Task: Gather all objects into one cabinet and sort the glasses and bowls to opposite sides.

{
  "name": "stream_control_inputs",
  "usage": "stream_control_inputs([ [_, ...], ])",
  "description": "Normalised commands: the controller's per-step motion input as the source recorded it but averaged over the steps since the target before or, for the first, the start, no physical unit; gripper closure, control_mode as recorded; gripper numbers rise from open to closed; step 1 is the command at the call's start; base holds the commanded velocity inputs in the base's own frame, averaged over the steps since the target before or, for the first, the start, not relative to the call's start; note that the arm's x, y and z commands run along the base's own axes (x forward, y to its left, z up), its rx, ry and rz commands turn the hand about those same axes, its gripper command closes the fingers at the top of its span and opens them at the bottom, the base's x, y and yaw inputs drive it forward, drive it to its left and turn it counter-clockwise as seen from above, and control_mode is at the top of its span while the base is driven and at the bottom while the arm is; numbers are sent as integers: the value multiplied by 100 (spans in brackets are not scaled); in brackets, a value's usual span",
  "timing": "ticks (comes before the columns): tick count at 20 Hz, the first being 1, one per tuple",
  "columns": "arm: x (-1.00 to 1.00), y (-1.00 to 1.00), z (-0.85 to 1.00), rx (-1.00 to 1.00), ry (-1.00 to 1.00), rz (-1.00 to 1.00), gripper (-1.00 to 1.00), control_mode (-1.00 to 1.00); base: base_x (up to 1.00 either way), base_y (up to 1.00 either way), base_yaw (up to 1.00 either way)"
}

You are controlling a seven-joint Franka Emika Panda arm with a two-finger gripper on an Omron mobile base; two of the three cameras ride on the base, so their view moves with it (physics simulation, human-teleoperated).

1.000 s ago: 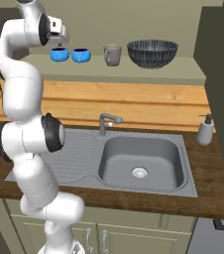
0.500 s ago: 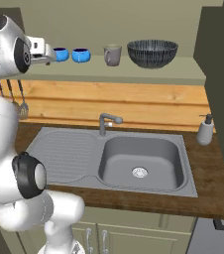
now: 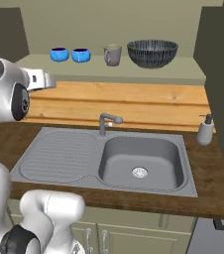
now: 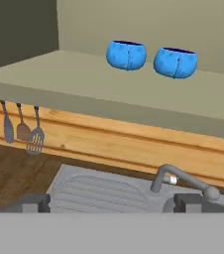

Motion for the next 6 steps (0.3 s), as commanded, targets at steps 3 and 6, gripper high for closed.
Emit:
stream_control_inputs([
  [3,-100,-2,0,0,0,36,-100,-100,0,0,0],
  [6,-59,-13,14,0,6,1,-100,-100,0,0,0],
])
